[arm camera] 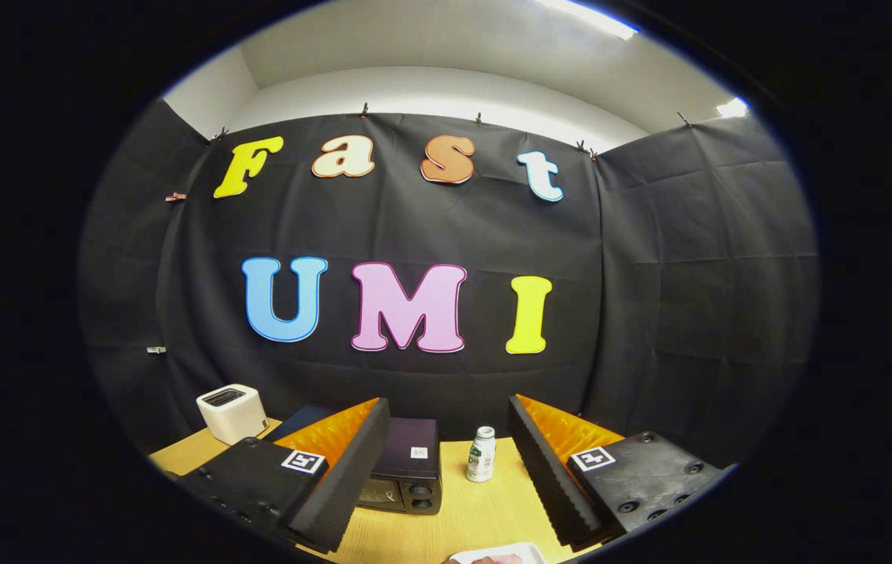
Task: Open the toaster oven, put the food inside, and close the toaster oven door.
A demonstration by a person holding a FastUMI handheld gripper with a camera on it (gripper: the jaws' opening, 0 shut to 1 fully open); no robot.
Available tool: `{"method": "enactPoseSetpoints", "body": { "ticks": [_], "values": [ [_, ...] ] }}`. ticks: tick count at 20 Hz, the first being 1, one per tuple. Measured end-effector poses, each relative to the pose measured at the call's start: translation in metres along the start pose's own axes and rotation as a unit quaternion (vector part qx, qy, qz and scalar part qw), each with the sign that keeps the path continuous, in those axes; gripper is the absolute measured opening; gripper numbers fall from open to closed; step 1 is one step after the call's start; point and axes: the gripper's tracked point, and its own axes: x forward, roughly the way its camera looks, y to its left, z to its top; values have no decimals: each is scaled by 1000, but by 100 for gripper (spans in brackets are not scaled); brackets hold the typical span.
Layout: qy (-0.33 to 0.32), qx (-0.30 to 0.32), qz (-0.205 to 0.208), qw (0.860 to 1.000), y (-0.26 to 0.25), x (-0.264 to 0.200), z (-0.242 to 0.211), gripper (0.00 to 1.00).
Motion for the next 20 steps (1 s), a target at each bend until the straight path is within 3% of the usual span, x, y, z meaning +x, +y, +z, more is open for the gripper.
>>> {"method": "enactPoseSetpoints", "body": {
  "ticks": [12,20],
  "values": [
    [31,5,39,999,84,26,-41,98],
    [133,-2,72,989,163,60,-155,98]
  ]
}}
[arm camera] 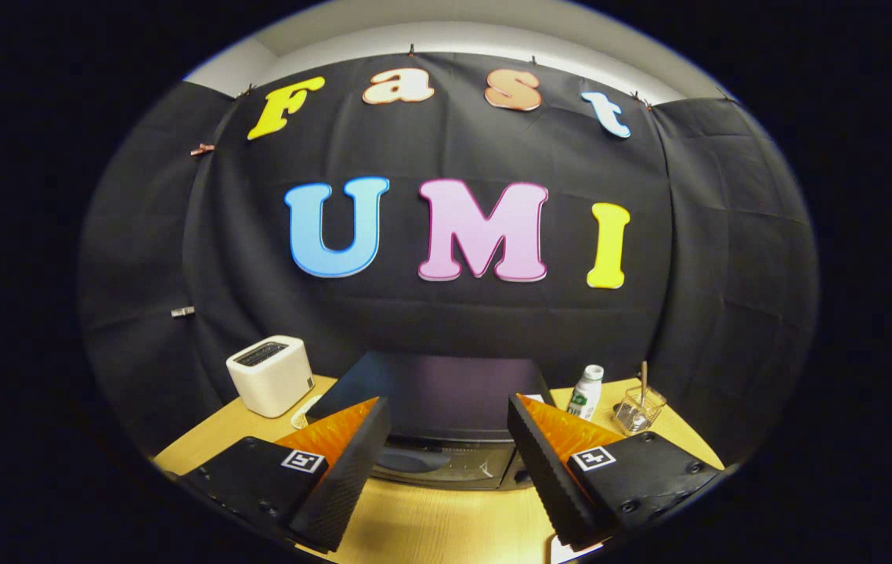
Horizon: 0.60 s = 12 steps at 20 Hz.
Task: Open the toaster oven, put the food inside, and close the toaster oven door.
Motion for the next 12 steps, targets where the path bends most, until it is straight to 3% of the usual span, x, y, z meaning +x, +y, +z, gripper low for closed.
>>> {"method": "enactPoseSetpoints", "body": {
  "ticks": [12],
  "values": [
    [84,7,-14,996,43,81,-81,98]
  ]
}}
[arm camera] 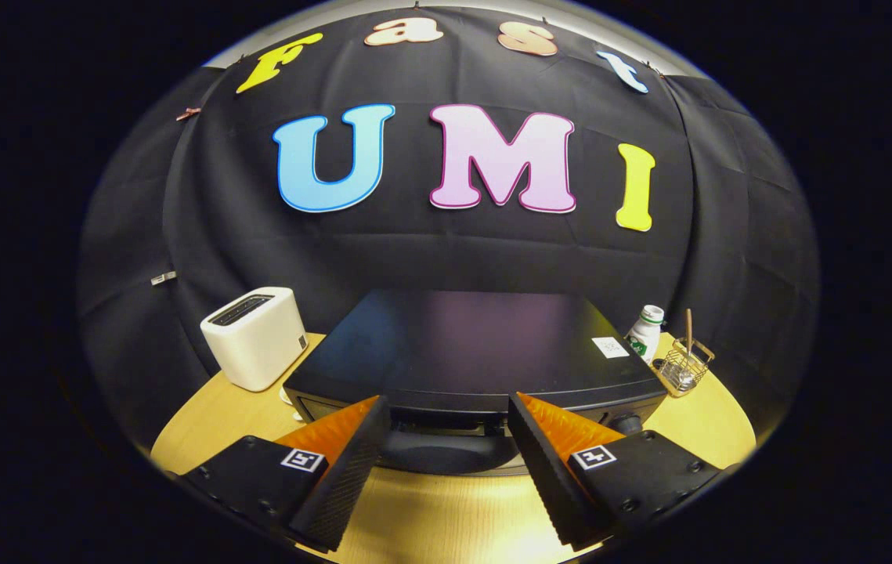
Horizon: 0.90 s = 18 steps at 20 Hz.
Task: Open the toaster oven, put the food inside, and close the toaster oven door.
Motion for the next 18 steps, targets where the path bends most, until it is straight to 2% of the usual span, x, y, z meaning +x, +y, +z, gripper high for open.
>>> {"method": "enactPoseSetpoints", "body": {
  "ticks": [6,12,18],
  "values": [
    [11,7,-30,999,3,4,-11,100],
    [10,10,-32,999,4,-8,-16,100],
    [31,-2,-39,999,6,-35,-47,100]
  ]
}}
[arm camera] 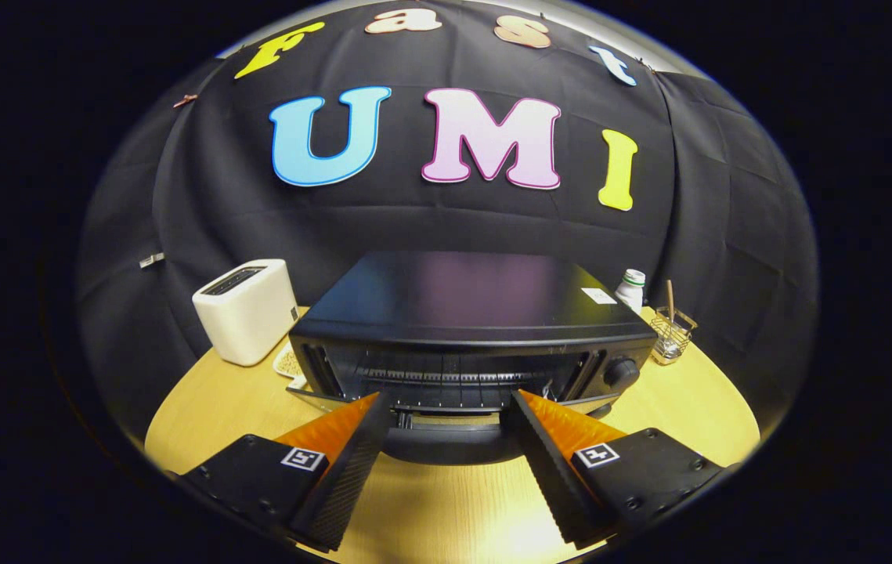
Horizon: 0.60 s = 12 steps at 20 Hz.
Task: Open the toaster oven, put the food inside, and close the toaster oven door.
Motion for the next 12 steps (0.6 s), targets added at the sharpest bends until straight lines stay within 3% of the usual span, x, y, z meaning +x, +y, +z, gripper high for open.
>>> {"method": "enactPoseSetpoints", "body": {
  "ticks": [12],
  "values": [
    [112,-20,0,993,1,-34,-109,99]
  ]
}}
